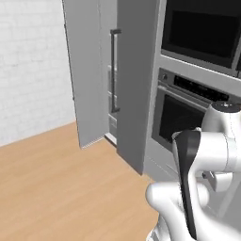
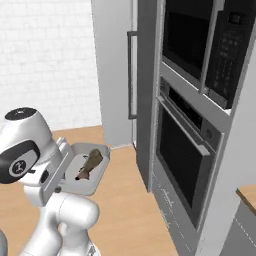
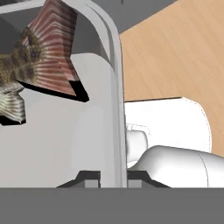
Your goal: Take the meat container that has the fish and place it on the second highest rack of the freezer. Then take the vegetable container that has the corn and onion and place it on the highest rack of the freezer.
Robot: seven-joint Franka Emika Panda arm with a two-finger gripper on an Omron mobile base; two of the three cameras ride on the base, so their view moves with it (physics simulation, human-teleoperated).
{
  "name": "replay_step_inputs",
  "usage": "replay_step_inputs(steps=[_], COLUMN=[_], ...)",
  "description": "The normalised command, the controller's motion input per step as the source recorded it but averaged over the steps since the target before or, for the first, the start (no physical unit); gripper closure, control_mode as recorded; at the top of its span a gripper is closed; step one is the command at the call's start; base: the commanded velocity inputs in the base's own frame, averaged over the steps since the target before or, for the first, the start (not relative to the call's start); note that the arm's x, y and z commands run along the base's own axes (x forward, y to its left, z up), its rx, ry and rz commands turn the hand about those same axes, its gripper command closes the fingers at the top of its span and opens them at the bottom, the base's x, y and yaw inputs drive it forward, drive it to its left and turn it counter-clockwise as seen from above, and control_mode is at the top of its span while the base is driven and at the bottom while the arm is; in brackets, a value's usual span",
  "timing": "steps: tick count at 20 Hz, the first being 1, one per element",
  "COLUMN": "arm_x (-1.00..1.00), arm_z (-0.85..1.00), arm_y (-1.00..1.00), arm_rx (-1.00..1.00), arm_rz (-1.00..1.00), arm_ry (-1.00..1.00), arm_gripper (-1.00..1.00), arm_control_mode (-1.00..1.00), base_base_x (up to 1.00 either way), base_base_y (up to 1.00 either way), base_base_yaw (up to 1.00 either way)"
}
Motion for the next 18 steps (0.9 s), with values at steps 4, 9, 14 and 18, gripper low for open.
replay_step_inputs(steps=[4,9,14,18], arm_x=[0.00,0.00,0.00,0.00], arm_z=[0.00,0.00,0.00,0.00], arm_y=[0.00,0.00,0.00,0.00], arm_rx=[0.00,0.00,0.00,0.00], arm_rz=[0.00,0.00,0.00,0.00], arm_ry=[0.00,0.00,0.00,0.00], arm_gripper=[1.00,1.00,1.00,1.00], arm_control_mode=[1.00,1.00,1.00,1.00], base_base_x=[1.00,1.00,1.00,1.00], base_base_y=[0.73,0.67,0.56,0.36], base_base_yaw=[0.31,0.18,0.00,-0.19])
